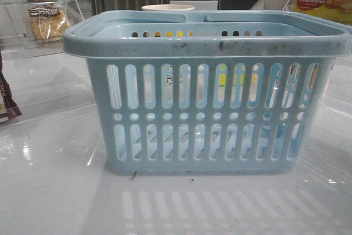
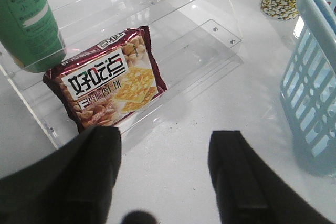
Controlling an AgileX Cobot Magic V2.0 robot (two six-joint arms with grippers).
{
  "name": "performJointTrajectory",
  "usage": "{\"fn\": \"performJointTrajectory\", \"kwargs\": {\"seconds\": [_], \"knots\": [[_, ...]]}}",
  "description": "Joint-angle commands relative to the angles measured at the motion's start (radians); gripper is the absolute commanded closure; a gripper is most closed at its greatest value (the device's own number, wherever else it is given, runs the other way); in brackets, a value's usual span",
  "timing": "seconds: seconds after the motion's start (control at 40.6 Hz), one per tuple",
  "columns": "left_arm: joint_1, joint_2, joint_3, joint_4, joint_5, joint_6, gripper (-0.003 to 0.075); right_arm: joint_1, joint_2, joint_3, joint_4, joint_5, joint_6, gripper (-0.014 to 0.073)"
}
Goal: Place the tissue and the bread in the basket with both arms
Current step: 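Grasp the white tissue pack with the right gripper and lift it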
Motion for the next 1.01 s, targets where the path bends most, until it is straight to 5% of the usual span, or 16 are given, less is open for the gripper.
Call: {"fn": "performJointTrajectory", "kwargs": {"seconds": [0.0,0.443,0.813,0.985], "knots": [[-0.006,0.002,-0.034,-0.005,-0.082,-0.001,0.0277,-0.044,0.088,-0.123,-0.013,-0.070,-0.005,0.0044],[-0.006,0.002,-0.034,-0.005,-0.082,-0.001,0.0277,-0.081,0.516,-0.536,-0.016,0.000,-0.005,0.0044],[-0.006,0.002,-0.034,-0.005,-0.082,-0.001,0.0277,-0.081,0.738,-0.712,-0.090,-0.022,-0.005,0.0044],[-0.006,0.002,-0.034,-0.007,-0.082,-0.001,0.0277,-0.081,0.781,-0.736,-0.090,-0.054,-0.005,0.0207]]}}
